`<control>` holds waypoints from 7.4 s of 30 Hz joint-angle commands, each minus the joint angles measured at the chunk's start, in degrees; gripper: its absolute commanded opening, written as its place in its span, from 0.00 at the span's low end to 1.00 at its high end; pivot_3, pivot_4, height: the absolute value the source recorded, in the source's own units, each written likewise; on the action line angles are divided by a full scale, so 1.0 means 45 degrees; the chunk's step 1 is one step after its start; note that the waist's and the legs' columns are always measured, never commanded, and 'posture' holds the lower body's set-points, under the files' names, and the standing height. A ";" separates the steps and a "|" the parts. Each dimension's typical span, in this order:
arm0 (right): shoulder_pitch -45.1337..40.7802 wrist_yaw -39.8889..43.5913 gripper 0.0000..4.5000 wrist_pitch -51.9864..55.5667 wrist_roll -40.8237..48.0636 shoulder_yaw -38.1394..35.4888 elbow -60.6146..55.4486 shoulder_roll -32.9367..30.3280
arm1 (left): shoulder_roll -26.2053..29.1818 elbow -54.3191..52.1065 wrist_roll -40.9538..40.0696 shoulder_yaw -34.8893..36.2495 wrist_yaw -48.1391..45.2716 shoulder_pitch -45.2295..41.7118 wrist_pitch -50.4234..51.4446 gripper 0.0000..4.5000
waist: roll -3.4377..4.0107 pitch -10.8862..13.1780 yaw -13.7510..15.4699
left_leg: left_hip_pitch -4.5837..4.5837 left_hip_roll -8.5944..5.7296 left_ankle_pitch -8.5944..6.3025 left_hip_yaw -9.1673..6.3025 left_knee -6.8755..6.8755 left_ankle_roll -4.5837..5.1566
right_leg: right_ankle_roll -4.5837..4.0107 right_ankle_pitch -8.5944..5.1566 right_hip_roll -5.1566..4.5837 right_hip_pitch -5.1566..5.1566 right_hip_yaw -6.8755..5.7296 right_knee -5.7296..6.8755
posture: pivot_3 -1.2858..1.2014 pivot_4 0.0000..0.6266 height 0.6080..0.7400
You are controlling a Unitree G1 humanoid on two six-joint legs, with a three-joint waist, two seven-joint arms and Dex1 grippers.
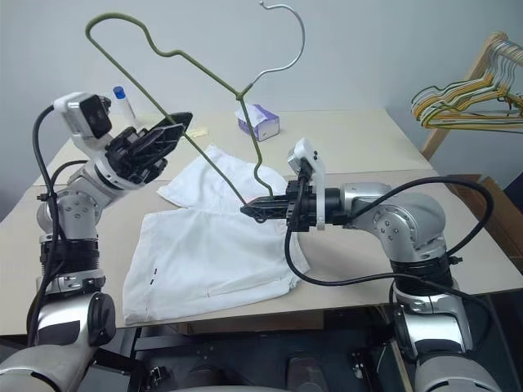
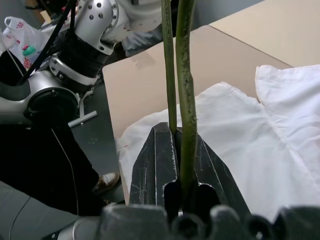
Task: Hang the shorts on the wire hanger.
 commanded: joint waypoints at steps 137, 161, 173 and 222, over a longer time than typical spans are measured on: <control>-0.1958 0.4791 0.00 -0.3827 -1.0196 0.4987 0.3728 -0.2199 | 0.2087 1.0017 1.1578 -0.6516 -0.4445 -0.6708 -1.0408 1.00 | 0.0097 0.0006 0.0300 | -0.0188 -0.0014 -0.0001 0.0043 0.0088 0.0010 | 0.0022 0.0012 0.0001 -0.0229 0.0066 0.0119 | 0.49 0.00 1.00; -0.1269 0.3442 0.06 -0.6801 -1.0003 0.4137 0.3602 -0.1945 | 0.1679 1.1074 1.2915 -0.6399 -0.3582 -0.6770 -1.1473 0.00 | 0.0096 0.0006 0.0073 | -0.0190 -0.0013 -0.0002 0.0042 0.0092 0.0011 | 0.0024 0.0011 0.0000 -0.0229 0.0065 0.0124 | 0.49 0.00 1.00; -0.1228 0.1815 0.98 -0.6825 -0.9524 0.1803 0.4387 -0.2319 | 0.2348 1.1233 1.3079 -0.6325 -0.3441 -0.6722 -1.1924 0.00 | 0.0096 0.0006 -0.0047 | -0.0185 -0.0013 -0.0002 0.0041 0.0092 0.0011 | 0.0024 0.0012 0.0000 -0.0228 0.0069 0.0131 | 0.49 0.00 1.00; 0.1781 -0.2031 0.00 -0.4188 -0.5271 -0.0702 0.3845 0.1564 | 0.3515 1.0780 1.1330 -0.4084 -0.3854 -0.7384 -1.1658 0.00 | 0.0092 0.0004 -0.0116 | -0.0180 -0.0012 -0.0003 0.0039 0.0096 0.0014 | 0.0031 0.0010 0.0000 -0.0224 0.0080 0.0169 | 0.49 0.00 1.00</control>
